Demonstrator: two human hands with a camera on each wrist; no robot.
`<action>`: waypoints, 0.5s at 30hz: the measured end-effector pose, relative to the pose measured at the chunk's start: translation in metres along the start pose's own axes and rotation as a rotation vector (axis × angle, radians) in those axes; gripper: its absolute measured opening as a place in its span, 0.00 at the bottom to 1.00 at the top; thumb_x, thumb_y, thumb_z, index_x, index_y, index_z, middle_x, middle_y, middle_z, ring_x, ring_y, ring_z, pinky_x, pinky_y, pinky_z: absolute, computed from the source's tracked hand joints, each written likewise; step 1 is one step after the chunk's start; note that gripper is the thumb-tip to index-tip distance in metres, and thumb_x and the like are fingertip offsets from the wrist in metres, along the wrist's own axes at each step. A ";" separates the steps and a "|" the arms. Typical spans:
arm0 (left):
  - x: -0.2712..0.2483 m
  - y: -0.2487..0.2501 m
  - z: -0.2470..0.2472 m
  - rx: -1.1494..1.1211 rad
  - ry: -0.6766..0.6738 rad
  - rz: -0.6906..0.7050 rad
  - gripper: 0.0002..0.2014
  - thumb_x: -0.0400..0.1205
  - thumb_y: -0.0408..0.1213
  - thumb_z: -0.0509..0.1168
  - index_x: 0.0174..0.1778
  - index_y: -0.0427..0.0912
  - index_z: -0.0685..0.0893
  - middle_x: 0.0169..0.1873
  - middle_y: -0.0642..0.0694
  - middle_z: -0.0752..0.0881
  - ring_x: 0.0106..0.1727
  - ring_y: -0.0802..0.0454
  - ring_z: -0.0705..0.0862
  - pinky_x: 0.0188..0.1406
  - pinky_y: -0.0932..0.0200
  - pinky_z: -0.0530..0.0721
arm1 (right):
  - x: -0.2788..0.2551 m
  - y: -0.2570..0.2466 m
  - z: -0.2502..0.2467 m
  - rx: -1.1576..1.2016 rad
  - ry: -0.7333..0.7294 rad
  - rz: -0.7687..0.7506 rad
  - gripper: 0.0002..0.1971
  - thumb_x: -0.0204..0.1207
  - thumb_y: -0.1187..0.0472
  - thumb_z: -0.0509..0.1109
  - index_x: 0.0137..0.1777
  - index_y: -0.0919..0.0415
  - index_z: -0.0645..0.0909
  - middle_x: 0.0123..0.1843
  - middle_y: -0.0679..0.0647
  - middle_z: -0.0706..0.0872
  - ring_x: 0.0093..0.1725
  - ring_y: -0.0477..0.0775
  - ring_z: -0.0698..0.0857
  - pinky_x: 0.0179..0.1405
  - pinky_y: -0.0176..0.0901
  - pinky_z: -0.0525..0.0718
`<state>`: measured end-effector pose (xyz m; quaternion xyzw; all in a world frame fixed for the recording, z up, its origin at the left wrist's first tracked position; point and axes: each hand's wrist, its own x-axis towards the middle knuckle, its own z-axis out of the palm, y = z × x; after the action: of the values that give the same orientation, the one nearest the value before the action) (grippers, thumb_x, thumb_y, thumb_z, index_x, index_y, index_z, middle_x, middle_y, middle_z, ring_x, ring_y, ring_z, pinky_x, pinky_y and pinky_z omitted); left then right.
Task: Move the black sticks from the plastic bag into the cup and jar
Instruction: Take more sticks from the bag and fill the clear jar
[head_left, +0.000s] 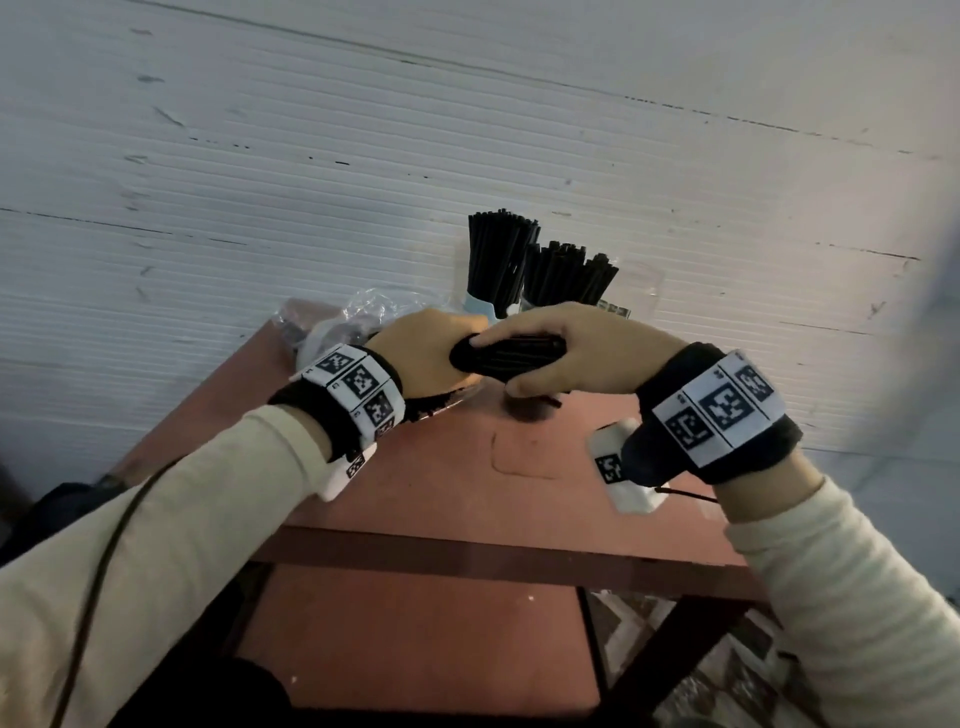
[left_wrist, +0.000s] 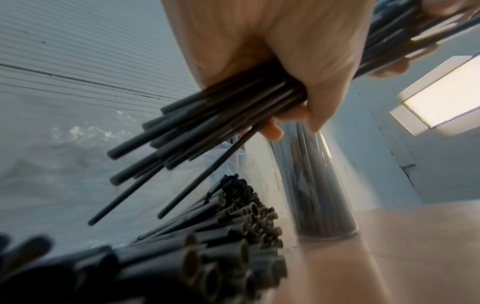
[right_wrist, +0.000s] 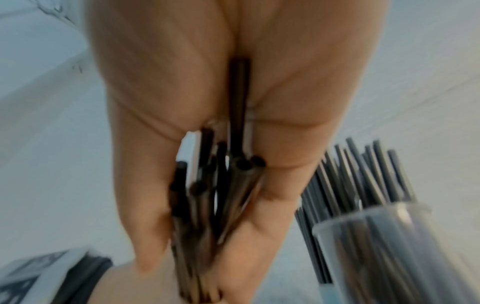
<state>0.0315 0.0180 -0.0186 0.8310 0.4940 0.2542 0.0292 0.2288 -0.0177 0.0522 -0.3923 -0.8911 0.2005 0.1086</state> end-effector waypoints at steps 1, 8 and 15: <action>0.002 0.004 -0.002 -0.011 0.008 -0.025 0.07 0.77 0.44 0.67 0.49 0.50 0.81 0.39 0.49 0.87 0.42 0.47 0.86 0.44 0.49 0.84 | -0.006 0.000 -0.006 0.015 0.056 -0.017 0.23 0.73 0.56 0.76 0.68 0.41 0.80 0.51 0.38 0.86 0.44 0.32 0.83 0.46 0.24 0.75; 0.019 0.029 -0.015 -0.397 0.172 -0.018 0.10 0.79 0.46 0.70 0.51 0.46 0.82 0.41 0.45 0.87 0.45 0.53 0.86 0.51 0.55 0.83 | -0.026 -0.013 -0.039 0.175 0.666 -0.163 0.19 0.72 0.51 0.77 0.63 0.45 0.82 0.62 0.43 0.83 0.55 0.43 0.87 0.54 0.39 0.85; 0.033 0.074 -0.022 -0.764 0.132 -0.023 0.09 0.79 0.41 0.72 0.40 0.43 0.79 0.23 0.53 0.79 0.27 0.56 0.79 0.36 0.64 0.81 | -0.004 -0.028 -0.050 0.149 1.026 -0.379 0.15 0.77 0.66 0.66 0.63 0.61 0.79 0.64 0.53 0.77 0.54 0.47 0.85 0.52 0.35 0.83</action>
<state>0.0942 0.0030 0.0355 0.7365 0.3738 0.4724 0.3076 0.2302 -0.0241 0.1098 -0.2638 -0.7623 0.0229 0.5906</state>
